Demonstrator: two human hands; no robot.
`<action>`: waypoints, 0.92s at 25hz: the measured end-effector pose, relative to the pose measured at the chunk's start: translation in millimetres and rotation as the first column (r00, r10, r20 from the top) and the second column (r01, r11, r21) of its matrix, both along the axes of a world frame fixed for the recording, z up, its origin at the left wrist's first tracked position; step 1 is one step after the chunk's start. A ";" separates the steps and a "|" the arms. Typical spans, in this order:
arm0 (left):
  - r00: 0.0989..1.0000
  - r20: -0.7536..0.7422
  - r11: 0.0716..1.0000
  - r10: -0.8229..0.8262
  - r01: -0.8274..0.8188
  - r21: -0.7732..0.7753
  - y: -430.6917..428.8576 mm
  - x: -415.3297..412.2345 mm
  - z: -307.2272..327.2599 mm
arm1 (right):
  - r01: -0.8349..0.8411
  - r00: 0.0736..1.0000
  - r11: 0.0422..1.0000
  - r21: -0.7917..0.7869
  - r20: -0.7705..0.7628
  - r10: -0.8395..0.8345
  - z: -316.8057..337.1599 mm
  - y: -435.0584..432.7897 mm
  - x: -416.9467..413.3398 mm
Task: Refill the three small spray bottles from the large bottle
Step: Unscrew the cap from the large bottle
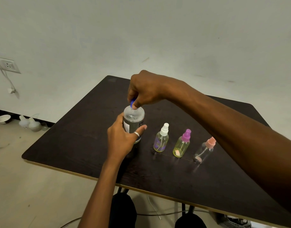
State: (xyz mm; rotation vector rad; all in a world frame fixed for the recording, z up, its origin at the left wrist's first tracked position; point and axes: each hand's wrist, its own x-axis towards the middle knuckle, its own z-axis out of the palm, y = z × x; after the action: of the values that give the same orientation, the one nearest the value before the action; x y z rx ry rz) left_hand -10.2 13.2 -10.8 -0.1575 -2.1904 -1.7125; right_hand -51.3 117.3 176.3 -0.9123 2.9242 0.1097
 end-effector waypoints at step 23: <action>0.986 0.164 0.989 0.040 -0.017 -0.144 -4.7 -1.7 -17.4 | 0.099 0.995 0.993 -0.061 -0.008 -0.100 -4.1 -0.4 1.5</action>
State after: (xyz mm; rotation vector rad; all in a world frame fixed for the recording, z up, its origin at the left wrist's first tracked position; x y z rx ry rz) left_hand -11.9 8.5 -28.2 -0.0181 -2.4245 -1.6063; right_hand -49.8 116.9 172.2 -0.7738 2.9918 0.0199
